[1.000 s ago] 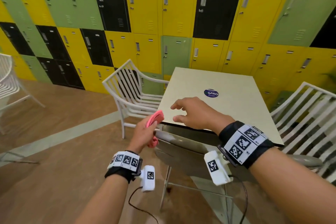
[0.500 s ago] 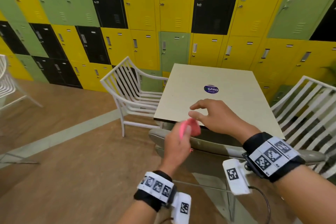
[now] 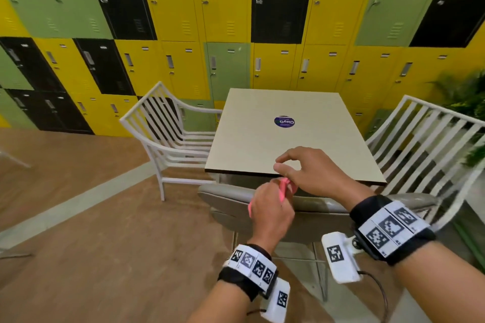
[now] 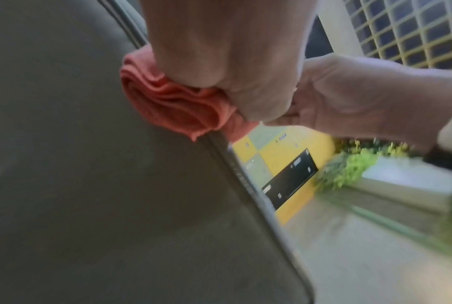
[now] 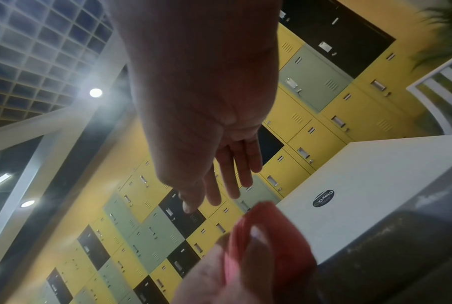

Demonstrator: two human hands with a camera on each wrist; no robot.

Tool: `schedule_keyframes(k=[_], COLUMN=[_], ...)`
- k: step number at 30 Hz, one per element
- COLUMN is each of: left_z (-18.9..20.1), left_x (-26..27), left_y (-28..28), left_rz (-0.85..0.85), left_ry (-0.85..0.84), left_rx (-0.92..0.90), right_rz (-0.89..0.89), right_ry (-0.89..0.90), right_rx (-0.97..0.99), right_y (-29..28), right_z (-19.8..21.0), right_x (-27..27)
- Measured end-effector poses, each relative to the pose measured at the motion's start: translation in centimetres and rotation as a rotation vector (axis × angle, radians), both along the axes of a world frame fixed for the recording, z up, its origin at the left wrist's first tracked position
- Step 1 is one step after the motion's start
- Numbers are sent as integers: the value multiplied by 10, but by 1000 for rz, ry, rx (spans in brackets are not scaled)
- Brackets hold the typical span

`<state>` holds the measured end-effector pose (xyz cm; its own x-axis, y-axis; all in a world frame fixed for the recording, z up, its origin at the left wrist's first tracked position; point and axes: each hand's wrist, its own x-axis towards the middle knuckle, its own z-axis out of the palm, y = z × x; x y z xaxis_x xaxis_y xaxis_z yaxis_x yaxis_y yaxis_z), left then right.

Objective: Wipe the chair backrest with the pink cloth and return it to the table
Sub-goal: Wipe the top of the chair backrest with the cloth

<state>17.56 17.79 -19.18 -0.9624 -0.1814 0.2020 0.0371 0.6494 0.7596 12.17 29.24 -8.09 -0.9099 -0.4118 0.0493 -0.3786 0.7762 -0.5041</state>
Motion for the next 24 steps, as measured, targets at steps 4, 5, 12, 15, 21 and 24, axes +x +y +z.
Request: schedule_keyframes(k=[4, 5, 12, 15, 21, 24], left_z=[27, 31, 4, -8, -10, 12], left_x=[1, -3, -24, -15, 1, 2], left_y=[-29, -49, -113, -55, 70, 91], left_rz=[16, 90, 229, 232, 48, -85], left_ry=[23, 52, -58, 38, 31, -118], left_rx=[329, 323, -50, -203, -110, 219], right_rz=[-57, -82, -170, -190, -149, -121], right_ry=[53, 62, -22, -35, -15, 4], right_rx=[-102, -128, -82, -67, -93, -108], right_y=[10, 15, 57, 64, 71, 80], right_z=[1, 2, -13, -20, -22, -18], right_x=[7, 9, 15, 15, 10, 8])
